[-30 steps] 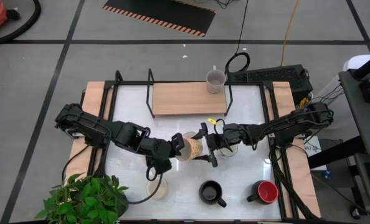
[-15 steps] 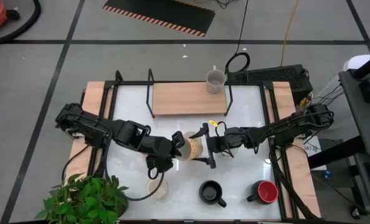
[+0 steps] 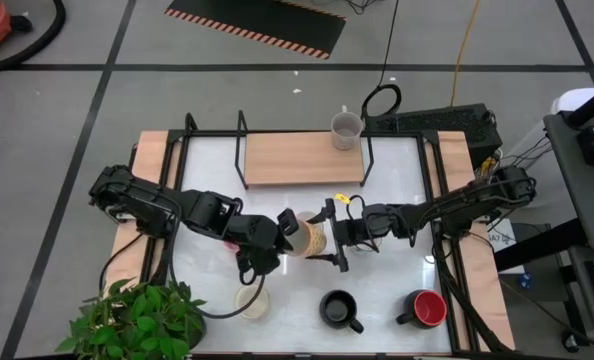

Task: Place coffee mugs
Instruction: Put the yellow mug on the shelf

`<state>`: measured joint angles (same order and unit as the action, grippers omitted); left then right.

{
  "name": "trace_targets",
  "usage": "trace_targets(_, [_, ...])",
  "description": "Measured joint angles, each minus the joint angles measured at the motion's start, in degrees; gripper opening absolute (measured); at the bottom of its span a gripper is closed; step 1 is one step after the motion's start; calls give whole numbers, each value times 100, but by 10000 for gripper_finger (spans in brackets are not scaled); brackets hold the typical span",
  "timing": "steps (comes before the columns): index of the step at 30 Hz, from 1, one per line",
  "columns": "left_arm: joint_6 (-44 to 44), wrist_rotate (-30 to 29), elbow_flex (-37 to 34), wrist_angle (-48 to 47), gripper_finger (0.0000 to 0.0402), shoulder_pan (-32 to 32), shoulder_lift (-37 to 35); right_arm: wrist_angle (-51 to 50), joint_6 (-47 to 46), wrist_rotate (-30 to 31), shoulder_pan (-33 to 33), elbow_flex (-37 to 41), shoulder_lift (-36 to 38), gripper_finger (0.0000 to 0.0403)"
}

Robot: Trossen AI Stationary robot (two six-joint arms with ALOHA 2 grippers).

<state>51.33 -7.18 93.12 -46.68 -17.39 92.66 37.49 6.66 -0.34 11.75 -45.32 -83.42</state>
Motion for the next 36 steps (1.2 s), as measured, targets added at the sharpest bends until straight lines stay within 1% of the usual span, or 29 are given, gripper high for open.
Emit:
trace_targets(8, [-102, 5, 0, 7, 44, -7, 2, 2, -147, 7, 0, 0, 0, 358])
trace_targets(10, [-311, -43, 0, 23, 45, -7, 2, 17, -152, 11, -1, 0, 0, 358])
trace_targets(13, [-978, -302, -2, 80, 53, -19, 1, 57, -157, 97, 0, 2, 0, 358])
trace_targets(16, [-1378, -497, -2, 122, 84, -37, -2, 60, -144, 201, -15, 4, 0, 357])
trace_targets(21, [-1766, -937, -2, 465, 168, -103, 0, 141, -102, 398, -17, 4, 0, 356])
trace_targets(25, [-1977, -1005, -2, 705, 240, -130, 5, 224, -81, 433, -15, 2, 0, 356])
trace_targets(28, [-2163, -1030, -2, 963, 281, -152, 13, 253, -79, 616, -10, -4, 0, 356])
trace_targets(32, [-2445, -1017, -2, 1179, 310, -162, 13, 243, -79, 639, -11, -4, -2, 356])
trace_targets(36, [-2611, -984, 0, 1262, 316, -177, 13, 331, -79, 656, -11, -4, -2, 355])
